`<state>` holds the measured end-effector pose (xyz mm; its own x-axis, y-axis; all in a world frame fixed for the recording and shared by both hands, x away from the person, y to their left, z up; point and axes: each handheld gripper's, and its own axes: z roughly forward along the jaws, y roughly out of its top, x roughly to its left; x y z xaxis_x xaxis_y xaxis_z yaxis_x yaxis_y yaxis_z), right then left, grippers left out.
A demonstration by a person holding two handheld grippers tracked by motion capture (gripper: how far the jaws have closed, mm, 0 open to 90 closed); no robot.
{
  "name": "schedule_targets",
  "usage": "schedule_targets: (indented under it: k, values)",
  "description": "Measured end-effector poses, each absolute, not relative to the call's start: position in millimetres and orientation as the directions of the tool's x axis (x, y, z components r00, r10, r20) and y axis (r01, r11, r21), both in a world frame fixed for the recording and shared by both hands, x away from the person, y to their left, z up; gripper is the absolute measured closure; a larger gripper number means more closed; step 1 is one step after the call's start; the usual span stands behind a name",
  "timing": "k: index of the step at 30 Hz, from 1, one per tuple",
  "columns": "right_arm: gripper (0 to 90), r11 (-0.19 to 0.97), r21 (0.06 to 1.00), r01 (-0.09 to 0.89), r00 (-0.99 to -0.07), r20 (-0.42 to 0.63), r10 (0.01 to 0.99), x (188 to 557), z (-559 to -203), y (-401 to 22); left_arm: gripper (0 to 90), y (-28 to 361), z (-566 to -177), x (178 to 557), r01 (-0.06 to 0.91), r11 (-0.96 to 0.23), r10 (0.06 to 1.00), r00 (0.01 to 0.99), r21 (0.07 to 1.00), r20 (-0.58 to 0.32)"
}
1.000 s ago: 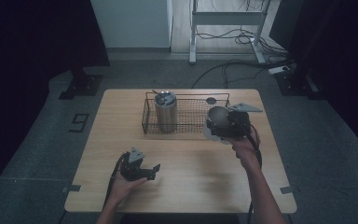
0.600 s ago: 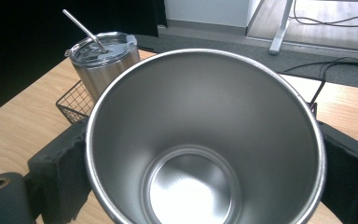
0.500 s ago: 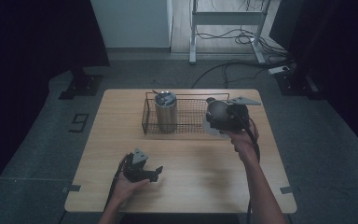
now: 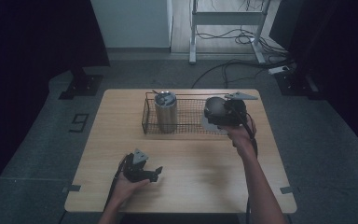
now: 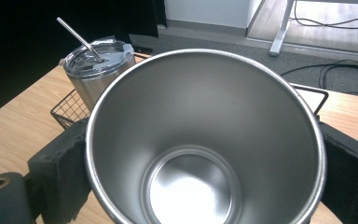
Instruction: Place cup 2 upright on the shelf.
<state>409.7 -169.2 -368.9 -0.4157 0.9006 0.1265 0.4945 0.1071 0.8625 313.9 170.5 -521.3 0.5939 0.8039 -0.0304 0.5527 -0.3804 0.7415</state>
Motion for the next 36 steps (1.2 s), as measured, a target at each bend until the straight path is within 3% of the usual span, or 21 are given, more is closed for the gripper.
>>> schedule_targets:
  k: [36]
  values:
    - [6.3, 0.128, 0.843, 0.522, -0.364, 0.085, 0.928, 460, -372, -179, 8.6, 170, -525, 315, 0.574, -0.394, 0.808, 0.588, 0.717, -0.027]
